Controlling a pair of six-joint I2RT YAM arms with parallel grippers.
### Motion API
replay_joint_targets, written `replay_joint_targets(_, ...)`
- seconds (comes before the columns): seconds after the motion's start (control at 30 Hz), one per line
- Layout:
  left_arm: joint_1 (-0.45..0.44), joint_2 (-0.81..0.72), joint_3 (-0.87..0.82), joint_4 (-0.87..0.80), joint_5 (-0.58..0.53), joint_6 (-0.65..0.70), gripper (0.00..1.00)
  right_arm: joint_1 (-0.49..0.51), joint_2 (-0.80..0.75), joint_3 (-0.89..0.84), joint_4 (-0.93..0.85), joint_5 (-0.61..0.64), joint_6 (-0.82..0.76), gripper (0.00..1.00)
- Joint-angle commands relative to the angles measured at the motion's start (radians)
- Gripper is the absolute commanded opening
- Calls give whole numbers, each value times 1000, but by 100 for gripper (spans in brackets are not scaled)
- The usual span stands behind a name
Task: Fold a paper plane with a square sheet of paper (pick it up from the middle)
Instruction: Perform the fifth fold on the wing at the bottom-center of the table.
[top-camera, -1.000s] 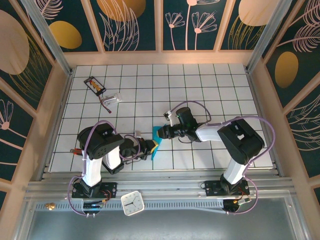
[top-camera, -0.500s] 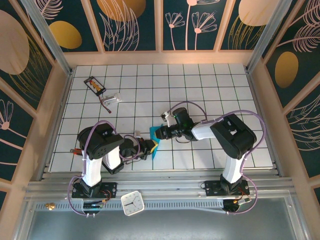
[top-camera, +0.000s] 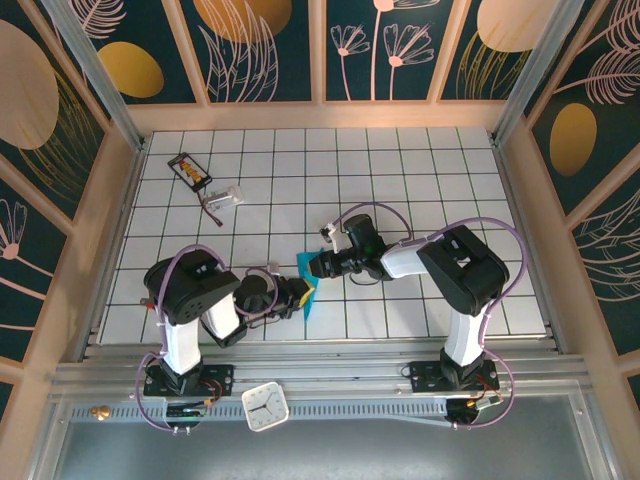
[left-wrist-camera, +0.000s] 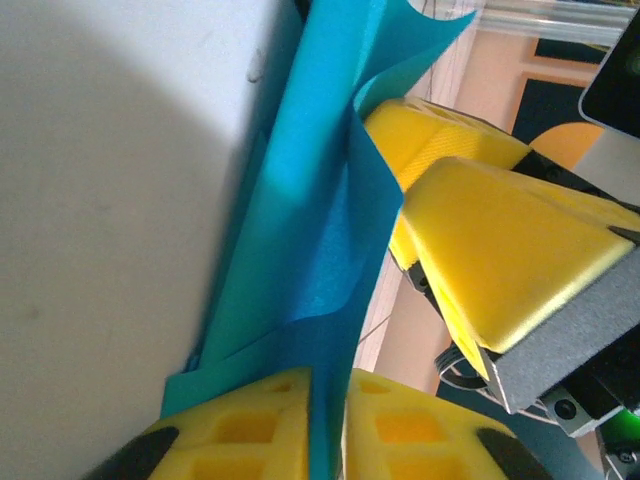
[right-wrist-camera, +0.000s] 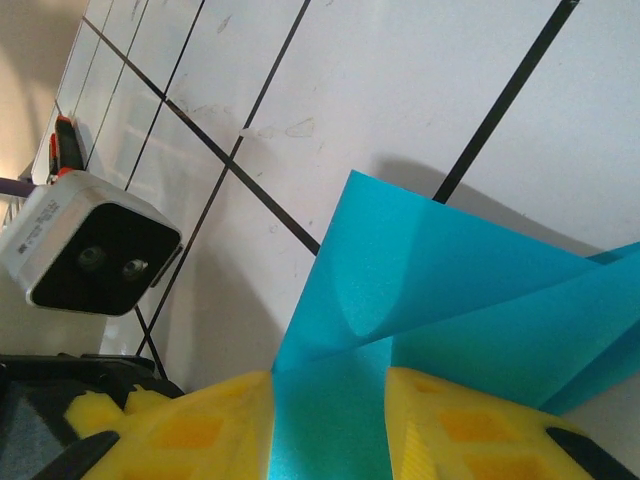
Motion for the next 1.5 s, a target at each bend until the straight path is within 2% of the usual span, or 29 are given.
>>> replay_joint_targets(0.0,12,-53,-5,-133,-12,43,22,5,18,14,-35,42,0,35)
replay_joint_targets(0.2,18,-214,16,-324,-32,129,35,4,15,11,-54,56,10,35)
replay_joint_targets(0.37,20,-368,80,-604,-44,281,43,1,14,8,-55,58,24,34)
replay_joint_targets(0.5,18,-414,171,-840,-43,433,44,1,15,7,-51,54,30,34)
replay_joint_targets(0.8,-61,-464,256,-1125,-166,585,47,-3,19,12,-45,50,35,33)
replay_joint_targets(1.0,-116,-410,312,-1193,-196,631,48,-3,20,9,-44,47,33,33)
replay_joint_targets(1.47,-188,-328,406,-1386,-356,723,45,-6,23,5,-29,35,35,33)
